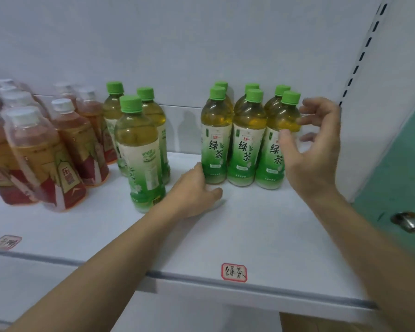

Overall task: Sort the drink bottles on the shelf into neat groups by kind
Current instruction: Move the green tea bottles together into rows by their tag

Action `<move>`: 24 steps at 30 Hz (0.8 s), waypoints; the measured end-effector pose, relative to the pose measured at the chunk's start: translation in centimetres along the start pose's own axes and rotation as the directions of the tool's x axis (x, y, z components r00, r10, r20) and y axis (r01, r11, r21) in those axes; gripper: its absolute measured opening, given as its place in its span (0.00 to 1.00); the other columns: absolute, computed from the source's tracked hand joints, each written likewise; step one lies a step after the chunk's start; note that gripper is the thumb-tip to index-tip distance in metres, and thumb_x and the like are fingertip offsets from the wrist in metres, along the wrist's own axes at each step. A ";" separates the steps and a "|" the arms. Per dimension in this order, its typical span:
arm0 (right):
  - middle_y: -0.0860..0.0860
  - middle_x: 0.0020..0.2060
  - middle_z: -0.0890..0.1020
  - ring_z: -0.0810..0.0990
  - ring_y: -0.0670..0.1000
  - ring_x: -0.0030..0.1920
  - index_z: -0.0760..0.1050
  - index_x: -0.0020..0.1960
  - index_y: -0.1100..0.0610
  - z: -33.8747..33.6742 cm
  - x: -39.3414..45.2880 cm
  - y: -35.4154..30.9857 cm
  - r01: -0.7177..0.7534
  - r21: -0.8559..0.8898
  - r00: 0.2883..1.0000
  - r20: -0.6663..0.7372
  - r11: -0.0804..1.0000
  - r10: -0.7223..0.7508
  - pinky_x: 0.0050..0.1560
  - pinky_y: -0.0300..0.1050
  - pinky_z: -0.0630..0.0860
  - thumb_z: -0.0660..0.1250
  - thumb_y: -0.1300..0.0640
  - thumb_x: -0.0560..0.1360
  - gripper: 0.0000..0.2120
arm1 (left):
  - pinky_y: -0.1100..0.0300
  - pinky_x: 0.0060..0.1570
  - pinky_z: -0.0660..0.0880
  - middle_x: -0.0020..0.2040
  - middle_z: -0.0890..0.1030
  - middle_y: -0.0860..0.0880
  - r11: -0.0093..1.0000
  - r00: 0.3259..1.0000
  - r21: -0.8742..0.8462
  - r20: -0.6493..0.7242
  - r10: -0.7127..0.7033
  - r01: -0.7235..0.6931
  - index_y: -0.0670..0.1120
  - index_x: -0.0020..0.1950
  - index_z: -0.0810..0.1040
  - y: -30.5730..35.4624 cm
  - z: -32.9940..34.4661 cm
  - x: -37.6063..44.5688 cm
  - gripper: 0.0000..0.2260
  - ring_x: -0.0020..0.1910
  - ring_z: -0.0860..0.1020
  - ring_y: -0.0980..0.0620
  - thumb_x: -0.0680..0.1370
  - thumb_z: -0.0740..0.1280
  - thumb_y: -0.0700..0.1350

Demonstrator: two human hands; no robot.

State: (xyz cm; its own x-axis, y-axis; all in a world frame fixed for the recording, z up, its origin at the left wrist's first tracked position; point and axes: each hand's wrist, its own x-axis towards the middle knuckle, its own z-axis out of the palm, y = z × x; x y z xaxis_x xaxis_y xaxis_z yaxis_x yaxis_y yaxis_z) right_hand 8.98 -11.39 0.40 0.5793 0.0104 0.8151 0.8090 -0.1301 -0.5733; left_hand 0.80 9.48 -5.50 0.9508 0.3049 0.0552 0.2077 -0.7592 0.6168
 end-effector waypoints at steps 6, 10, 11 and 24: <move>0.46 0.52 0.76 0.75 0.37 0.37 0.73 0.66 0.50 8.7 2.4 -10.5 0.137 0.094 0.816 0.554 0.986 -0.166 0.42 0.33 0.71 0.67 0.46 0.78 0.18 | 0.67 0.72 0.56 0.82 0.60 0.49 0.985 0.988 0.128 0.121 0.101 -0.116 0.48 0.82 0.57 -1.9 -2.5 -6.4 0.38 0.78 0.61 0.53 0.78 0.69 0.57; 0.41 0.42 0.76 0.78 0.44 0.47 0.74 0.63 0.46 13.7 2.8 -13.7 0.212 -0.081 0.688 0.720 0.974 -0.090 0.48 0.46 0.76 0.62 0.32 0.76 0.24 | 0.77 0.69 0.56 0.77 0.68 0.57 0.972 0.952 0.017 0.208 0.227 -0.236 0.53 0.77 0.69 -3.2 -4.7 -9.8 0.26 0.72 0.65 0.64 0.79 0.70 0.52; 0.41 0.41 0.76 0.78 0.48 0.47 0.73 0.61 0.46 14.5 2.6 -13.8 0.224 -0.137 0.678 0.733 0.965 -0.053 0.45 0.47 0.75 0.63 0.31 0.75 0.23 | 0.71 0.71 0.62 0.73 0.73 0.58 0.972 0.953 -0.056 0.191 0.235 -0.228 0.53 0.74 0.73 -3.5 -5.3 -10.4 0.22 0.69 0.70 0.64 0.80 0.70 0.50; 0.44 0.39 0.83 0.81 0.42 0.40 0.80 0.46 0.52 7.5 2.2 -11.0 -0.049 -0.032 0.857 0.512 0.998 0.058 0.43 0.45 0.78 0.71 0.47 0.76 0.08 | 0.60 0.61 0.75 0.68 0.73 0.59 0.977 0.973 -0.122 -0.169 0.154 -0.176 0.54 0.75 0.66 -4.4 -5.1 -9.6 0.36 0.61 0.75 0.63 0.71 0.79 0.54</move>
State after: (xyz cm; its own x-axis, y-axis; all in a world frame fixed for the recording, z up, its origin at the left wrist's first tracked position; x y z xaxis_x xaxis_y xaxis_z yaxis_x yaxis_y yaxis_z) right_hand 2.07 -2.51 7.84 0.5948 0.5089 0.6223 0.7761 -0.1620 -0.6094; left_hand -10.39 12.82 -4.68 0.9185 0.2771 0.2819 0.0074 -0.7251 0.6886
